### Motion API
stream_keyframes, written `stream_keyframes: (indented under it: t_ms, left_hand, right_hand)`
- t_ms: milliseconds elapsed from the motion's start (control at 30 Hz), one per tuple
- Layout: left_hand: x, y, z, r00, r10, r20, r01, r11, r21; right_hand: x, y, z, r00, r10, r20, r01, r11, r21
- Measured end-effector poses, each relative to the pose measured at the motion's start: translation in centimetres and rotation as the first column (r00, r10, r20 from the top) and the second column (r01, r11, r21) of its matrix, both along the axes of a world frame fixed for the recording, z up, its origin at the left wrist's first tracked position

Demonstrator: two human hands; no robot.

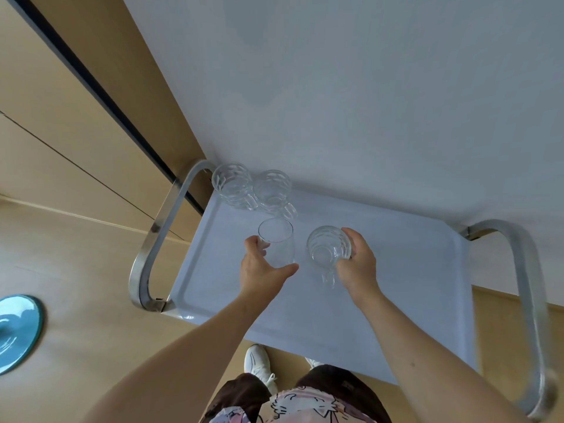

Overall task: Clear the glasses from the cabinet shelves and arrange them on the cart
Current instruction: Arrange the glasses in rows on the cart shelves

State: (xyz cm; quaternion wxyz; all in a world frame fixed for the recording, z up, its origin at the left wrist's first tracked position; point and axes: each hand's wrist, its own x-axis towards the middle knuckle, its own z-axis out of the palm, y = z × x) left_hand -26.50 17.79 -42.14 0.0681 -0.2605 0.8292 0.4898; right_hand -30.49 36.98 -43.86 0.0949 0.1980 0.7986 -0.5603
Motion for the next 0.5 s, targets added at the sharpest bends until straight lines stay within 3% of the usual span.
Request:
stream_keyframes:
  t_ms: [133, 267, 333, 500]
  left_hand:
    - [-0.1, 0.1, 0.1, 1.0, -0.002, -0.014, 0.002, 1.0, -0.006]
    - [-0.1, 0.0, 0.3, 1.0, 0.007, -0.019, -0.007, 1.0, -0.005]
    - [-0.1, -0.1, 0.3, 1.0, 0.011, -0.02, -0.011, 1.0, -0.006]
    - [-0.1, -0.3, 0.3, 0.999, 0.041, -0.027, -0.042, 0.999, -0.018]
  right_hand:
    - [0.9, -0.9, 0.5, 1.0, -0.011, 0.023, 0.012, 1.0, -0.015]
    - [1.2, -1.7, 0.2, 0.967, 0.25, 0.052, -0.254, 0.926, 0.279]
    - [0.5, -1.7, 0.3, 0.962, 0.265, 0.057, -0.268, 0.893, 0.361]
    - [-2.8, -0.4, 0.5, 0.965, 0.26, 0.021, -0.251, 0.904, 0.346]
